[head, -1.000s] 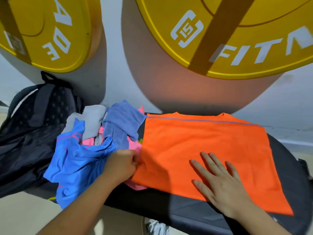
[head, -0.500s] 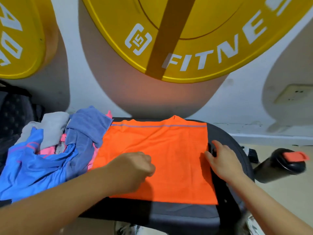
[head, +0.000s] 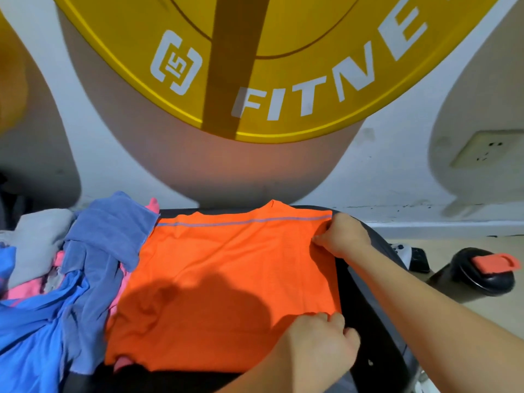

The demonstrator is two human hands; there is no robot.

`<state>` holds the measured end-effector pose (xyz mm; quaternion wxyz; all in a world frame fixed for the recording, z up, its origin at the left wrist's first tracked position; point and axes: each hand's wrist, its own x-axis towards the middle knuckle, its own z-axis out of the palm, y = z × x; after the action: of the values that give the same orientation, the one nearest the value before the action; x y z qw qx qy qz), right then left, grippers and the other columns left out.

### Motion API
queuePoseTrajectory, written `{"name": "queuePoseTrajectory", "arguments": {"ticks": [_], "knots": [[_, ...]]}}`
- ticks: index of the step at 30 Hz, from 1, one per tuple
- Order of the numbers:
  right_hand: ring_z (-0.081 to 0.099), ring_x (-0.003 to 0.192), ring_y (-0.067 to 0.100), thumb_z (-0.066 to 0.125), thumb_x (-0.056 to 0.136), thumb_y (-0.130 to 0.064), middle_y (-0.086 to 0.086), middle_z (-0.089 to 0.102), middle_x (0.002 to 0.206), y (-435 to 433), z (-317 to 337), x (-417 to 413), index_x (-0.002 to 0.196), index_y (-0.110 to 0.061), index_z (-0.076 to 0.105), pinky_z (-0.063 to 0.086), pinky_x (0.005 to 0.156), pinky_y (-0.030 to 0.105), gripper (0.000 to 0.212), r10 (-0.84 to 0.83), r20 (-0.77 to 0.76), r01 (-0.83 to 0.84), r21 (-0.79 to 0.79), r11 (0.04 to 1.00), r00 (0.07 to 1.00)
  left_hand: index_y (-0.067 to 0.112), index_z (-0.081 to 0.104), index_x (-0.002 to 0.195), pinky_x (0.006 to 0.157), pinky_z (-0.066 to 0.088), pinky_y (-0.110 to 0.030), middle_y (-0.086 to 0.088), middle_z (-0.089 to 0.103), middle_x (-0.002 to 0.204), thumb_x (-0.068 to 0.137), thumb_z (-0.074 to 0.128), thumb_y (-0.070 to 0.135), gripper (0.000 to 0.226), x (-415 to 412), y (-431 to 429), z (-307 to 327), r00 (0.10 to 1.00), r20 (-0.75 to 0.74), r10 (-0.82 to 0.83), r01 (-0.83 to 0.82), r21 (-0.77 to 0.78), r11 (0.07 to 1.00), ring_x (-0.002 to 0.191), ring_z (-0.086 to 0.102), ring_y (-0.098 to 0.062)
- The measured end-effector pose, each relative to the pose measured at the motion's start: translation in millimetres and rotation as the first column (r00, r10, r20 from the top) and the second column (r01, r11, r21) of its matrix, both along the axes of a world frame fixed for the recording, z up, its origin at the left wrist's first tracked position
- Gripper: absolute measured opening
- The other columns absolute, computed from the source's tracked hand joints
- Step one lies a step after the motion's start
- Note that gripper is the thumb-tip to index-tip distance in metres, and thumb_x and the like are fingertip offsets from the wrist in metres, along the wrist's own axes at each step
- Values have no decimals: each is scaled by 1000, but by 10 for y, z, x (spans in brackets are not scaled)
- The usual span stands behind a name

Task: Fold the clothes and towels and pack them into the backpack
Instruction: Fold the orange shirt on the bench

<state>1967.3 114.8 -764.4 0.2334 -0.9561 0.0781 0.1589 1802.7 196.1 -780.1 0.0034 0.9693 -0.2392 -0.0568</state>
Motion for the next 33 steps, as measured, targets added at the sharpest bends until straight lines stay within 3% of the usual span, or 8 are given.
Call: {"name": "queuePoseTrajectory", "arguments": {"ticks": [6,10,13,15,19,24,29,33], "knots": [[50,56,18,58,79,-13,2,52,64,27,14,28,65,-16,43,30,44,25,20,46,-2,-46,42,998,999,31,64,64,33,20,-22,7,45,50,34,72,42,33,-36,-134,9,994,-110,22,-29,-62,998,34,44,-8],[54,66,24,66,76,-17,2,54,65,-164,73,5,66,-17,49,31,47,26,20,27,23,-29,96,995,999,38,70,77,33,26,-13,8,49,60,51,62,39,27,-50,-266,103,983,-176,-47,-13,-324,946,36,48,-9],[52,62,21,71,72,-14,7,58,69,-464,109,5,68,-12,53,35,49,27,18,-54,27,49,164,985,998,24,73,97,59,50,-25,-3,59,87,75,50,27,31,-43,-462,148,967,-239,-88,-46,-504,862,65,62,-27],[54,65,21,72,72,-10,6,58,74,-660,143,1,76,-12,54,39,54,29,18,-93,26,86,202,976,995,13,66,112,77,49,-39,-12,53,104,83,47,20,35,-37,-638,225,940,-337,-49,-128,-481,867,84,59,-38],[54,68,21,67,78,1,2,54,77,-898,192,-16,101,-13,49,43,60,32,33,-147,-10,141,363,921,989,14,64,112,87,43,-35,-7,56,111,87,57,24,28,-52,-910,351,909,-415,44,-280,-529,801,101,56,-34],[57,64,17,65,87,-10,4,59,79,-954,136,3,111,-9,56,45,53,27,26,-206,-19,191,466,864,978,15,57,97,84,41,-36,-10,60,105,86,61,27,17,-59,-994,314,862,-478,170,-419,-483,769,100,56,-33],[54,50,18,60,90,-4,8,58,66,-1033,71,37,115,-14,47,39,39,22,30,-306,-52,285,538,793,951,26,55,114,89,41,-36,-9,56,110,85,47,9,35,-72,-1041,281,845,-499,192,-469,-519,715,102,55,-32],[46,51,21,56,87,4,9,47,63,-1117,57,54,108,-23,43,36,48,27,36,-248,11,203,535,820,969,24,63,119,97,39,-24,3,49,113,88,43,5,42,-110,-1100,201,799,-588,126,-513,-556,654,111,52,-23]]}}
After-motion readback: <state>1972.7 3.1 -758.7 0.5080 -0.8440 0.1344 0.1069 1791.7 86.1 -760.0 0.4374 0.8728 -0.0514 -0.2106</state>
